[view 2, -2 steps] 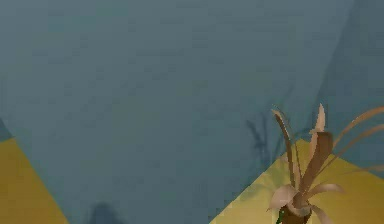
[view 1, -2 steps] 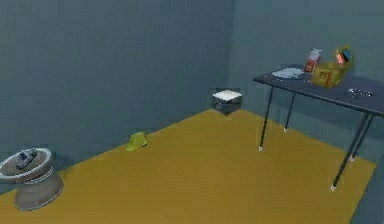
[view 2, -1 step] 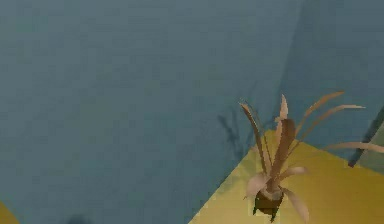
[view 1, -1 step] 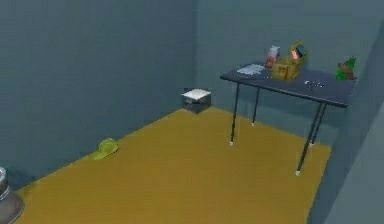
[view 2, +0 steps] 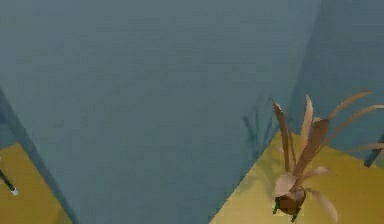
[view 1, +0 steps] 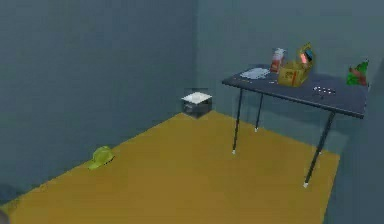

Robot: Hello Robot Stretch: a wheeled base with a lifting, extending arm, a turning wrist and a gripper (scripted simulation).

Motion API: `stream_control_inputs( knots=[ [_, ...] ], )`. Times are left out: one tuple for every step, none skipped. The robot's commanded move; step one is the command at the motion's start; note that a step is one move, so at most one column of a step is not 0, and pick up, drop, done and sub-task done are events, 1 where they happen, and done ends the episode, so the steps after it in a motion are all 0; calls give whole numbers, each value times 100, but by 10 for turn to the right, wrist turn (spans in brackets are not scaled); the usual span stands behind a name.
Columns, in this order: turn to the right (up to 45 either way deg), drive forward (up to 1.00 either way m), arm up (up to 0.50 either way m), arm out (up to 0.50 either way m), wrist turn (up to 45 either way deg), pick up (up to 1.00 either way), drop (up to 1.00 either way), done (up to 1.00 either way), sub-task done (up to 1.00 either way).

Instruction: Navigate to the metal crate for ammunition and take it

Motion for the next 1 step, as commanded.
stream_control_inputs(
  knots=[
    [-60, 0, 0, 0, 0, 0, 0, 0, 0]
  ],
)
